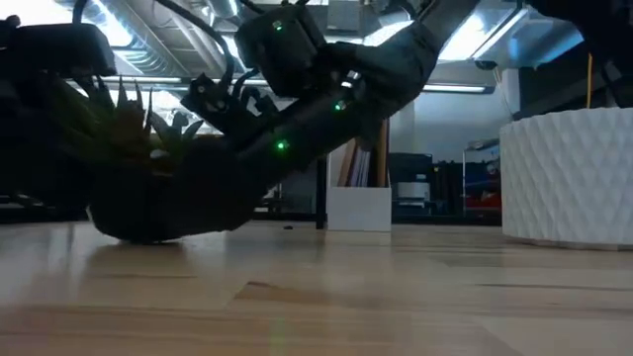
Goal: Stock shelves
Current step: Remove the plant pot from under the shelf
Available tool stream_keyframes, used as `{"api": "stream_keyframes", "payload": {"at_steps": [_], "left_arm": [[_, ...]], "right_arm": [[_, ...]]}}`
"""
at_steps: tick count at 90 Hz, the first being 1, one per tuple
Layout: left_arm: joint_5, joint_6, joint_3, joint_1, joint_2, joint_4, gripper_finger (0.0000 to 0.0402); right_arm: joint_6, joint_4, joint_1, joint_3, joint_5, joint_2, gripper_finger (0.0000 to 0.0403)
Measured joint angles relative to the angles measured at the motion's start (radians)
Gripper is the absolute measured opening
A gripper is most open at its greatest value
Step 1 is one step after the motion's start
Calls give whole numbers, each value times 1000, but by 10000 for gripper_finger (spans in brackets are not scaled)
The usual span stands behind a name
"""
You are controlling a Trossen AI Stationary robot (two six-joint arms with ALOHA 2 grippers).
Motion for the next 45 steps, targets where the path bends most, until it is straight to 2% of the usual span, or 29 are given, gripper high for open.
{"api": "stream_keyframes", "payload": {"at_steps": [18, 30, 45], "left_arm": [[59, -69, 58, -29, -47, -153, 239], [56, -88, 106, -48, -87, -262, 239], [28, -105, 115, -56, -124, -288, 239]], "right_arm": [[22, 33, 2, -6, -14, -24, 367], [31, 36, 3, -6, -17, -43, 346], [55, 37, 2, -7, -27, -46, 332]]}}
